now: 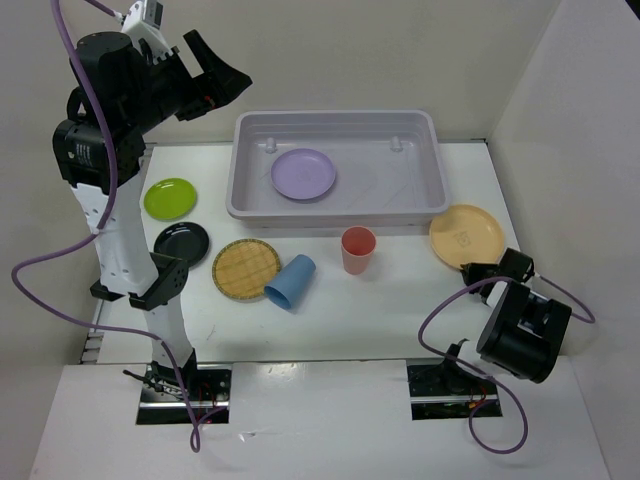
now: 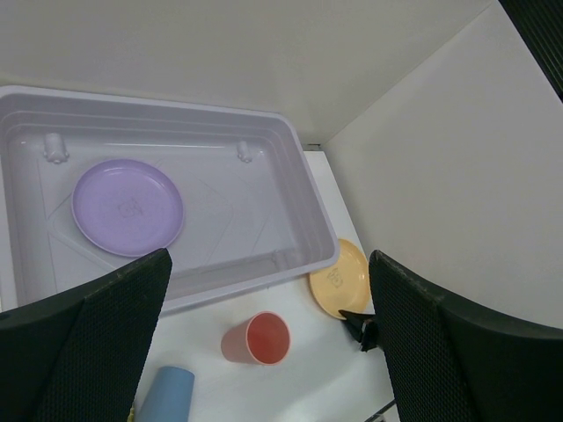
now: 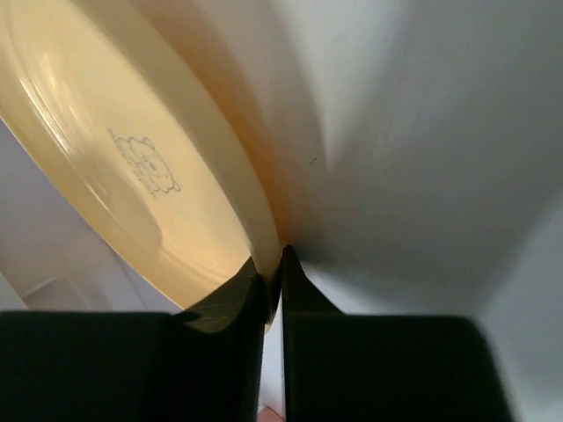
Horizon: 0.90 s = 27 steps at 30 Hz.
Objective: Place the mixed dishes into the plastic bin
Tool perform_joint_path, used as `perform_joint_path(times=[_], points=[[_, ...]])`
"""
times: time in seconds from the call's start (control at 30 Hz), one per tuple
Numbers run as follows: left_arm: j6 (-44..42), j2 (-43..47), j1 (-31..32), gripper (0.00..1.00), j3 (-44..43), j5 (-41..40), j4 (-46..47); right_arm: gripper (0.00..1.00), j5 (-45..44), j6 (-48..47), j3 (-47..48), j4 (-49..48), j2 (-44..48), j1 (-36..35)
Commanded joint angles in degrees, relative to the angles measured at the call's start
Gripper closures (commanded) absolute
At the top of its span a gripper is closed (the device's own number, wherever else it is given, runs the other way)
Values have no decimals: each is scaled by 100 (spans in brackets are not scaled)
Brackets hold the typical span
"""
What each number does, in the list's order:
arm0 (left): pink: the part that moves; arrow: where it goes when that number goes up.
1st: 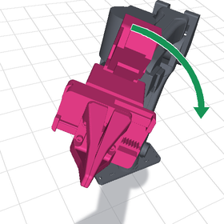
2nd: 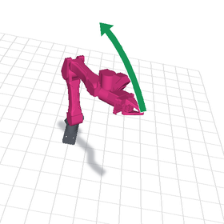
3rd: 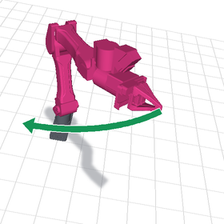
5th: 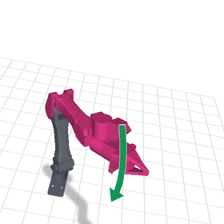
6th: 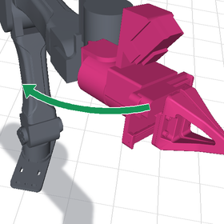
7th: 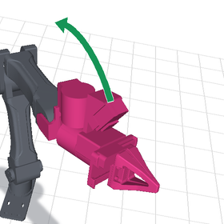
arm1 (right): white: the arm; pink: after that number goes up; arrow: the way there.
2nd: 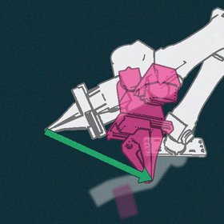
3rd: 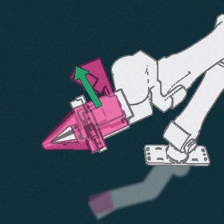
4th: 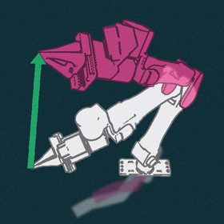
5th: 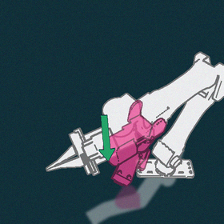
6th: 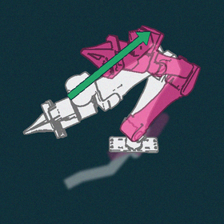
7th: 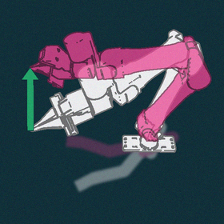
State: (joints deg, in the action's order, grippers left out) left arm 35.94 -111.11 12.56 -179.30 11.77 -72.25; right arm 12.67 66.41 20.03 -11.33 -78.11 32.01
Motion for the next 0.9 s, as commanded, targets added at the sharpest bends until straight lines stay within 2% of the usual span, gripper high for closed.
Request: perform_joint_path(times=[0.0, 0.1, 0.47, 0.67, 0.87], points=[[-131, 213, 10, 1, -43, -8, 106, 100, -265, -164, 62, 595, 163, -46], [-131, 213, 10, 1, -43, -8, 106, 100, -326, -164, 62, 877, 400, -46], [-131, 160, 10, 1, -43, 238, 106, 100, -722, -225, 124, 3152, 2966, -46], [-131, 160, 10, 1, -43, 431, 106, 100, -933, -120, 229, 4077, 4318, -46], [-131, 160, 10, 1, -43, 493, 106, 100, -827, -58, 562, 4692, 4998, -46]])
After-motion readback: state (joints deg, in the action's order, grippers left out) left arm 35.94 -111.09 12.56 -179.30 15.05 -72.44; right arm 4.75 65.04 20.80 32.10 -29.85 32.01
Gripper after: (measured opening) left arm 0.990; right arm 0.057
